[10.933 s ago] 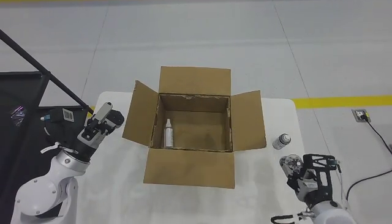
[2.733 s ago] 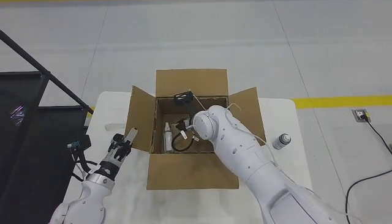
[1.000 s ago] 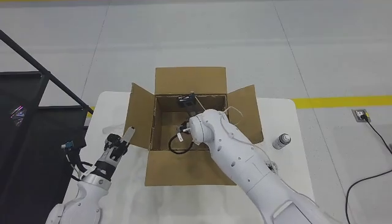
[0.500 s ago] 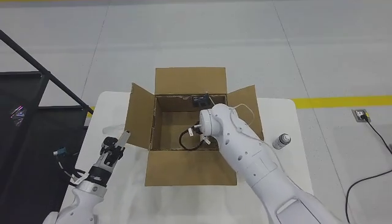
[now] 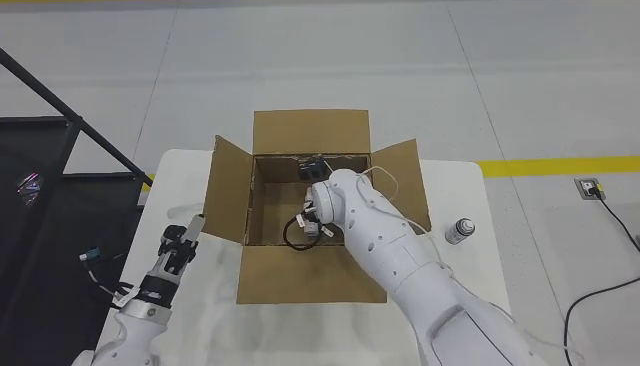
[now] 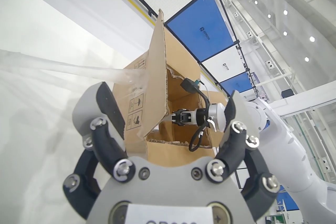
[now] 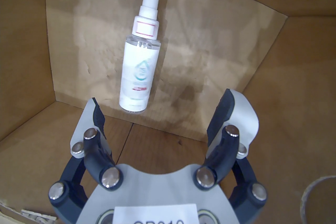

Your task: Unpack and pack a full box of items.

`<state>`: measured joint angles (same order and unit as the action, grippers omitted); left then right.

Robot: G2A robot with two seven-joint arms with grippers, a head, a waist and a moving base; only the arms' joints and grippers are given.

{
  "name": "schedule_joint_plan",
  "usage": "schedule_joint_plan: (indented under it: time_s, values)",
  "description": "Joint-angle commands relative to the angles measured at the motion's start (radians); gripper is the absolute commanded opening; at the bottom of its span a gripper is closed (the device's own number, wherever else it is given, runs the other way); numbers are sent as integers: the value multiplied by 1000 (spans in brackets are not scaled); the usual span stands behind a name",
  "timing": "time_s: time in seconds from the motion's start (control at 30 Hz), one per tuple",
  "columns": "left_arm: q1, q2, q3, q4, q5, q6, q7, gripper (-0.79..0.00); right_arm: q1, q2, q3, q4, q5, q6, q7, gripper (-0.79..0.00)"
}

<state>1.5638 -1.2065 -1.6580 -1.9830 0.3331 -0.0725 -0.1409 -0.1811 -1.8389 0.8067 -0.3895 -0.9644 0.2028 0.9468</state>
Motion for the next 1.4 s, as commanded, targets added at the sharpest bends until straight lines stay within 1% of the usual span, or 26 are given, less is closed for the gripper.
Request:
schedule_joint_plan:
  time_s: [0.0, 0.03, 0.07, 0.13, 0.23, 0.37, 0.77, 0.97, 1.0, 1.03, 1.07, 1.17, 1.37]
  values:
    - [-17, -1, 9, 18, 19, 19, 2, -486, 9, -10, -3, 28, 8, -6, -14, 0]
    - [-28, -1, 16, 28, 37, 30, 8, -505, 13, -15, -4, 39, 12, -8, -22, 0]
    - [-38, -2, 27, 37, 44, 37, 9, -560, 17, -20, -5, 50, 15, -10, -29, 0]
    - [-57, -3, 42, 51, 51, 45, 5, -779, 23, -27, -5, 70, 22, -19, -47, 0]
    - [-75, -4, 57, 62, 63, 51, -3, -785, 31, -34, -2, 96, 32, -30, -67, 0]
    - [-76, -5, 62, 61, 70, 49, -8, -785, 38, -42, 1, 118, 40, -41, -86, 0]
    - [-50, -5, 42, 38, 60, 20, -15, -785, 52, -64, 0, 148, 48, -55, -92, 0]
    - [-58, -4, 32, 46, 61, 21, -26, -785, 58, -72, 0, 163, 50, -61, -90, 0]
    - [-60, -4, 31, 50, 62, 24, -30, -736, 60, -73, 2, 167, 52, -62, -89, 0]
    - [-64, -4, 31, 54, 64, 33, -34, -413, 62, -74, 3, 171, 53, -61, -88, 0]
    - [-68, -4, 32, 57, 65, 40, -37, 0, 64, -74, 4, 177, 55, -58, -85, 0]
    - [-76, -5, 34, 61, 62, 45, -37, 0, 73, -75, 11, 198, 62, -30, -72, 0]
    - [-74, -5, 24, 63, 52, 38, -37, 0, 77, -65, 21, 223, 70, -62, -93, 0]
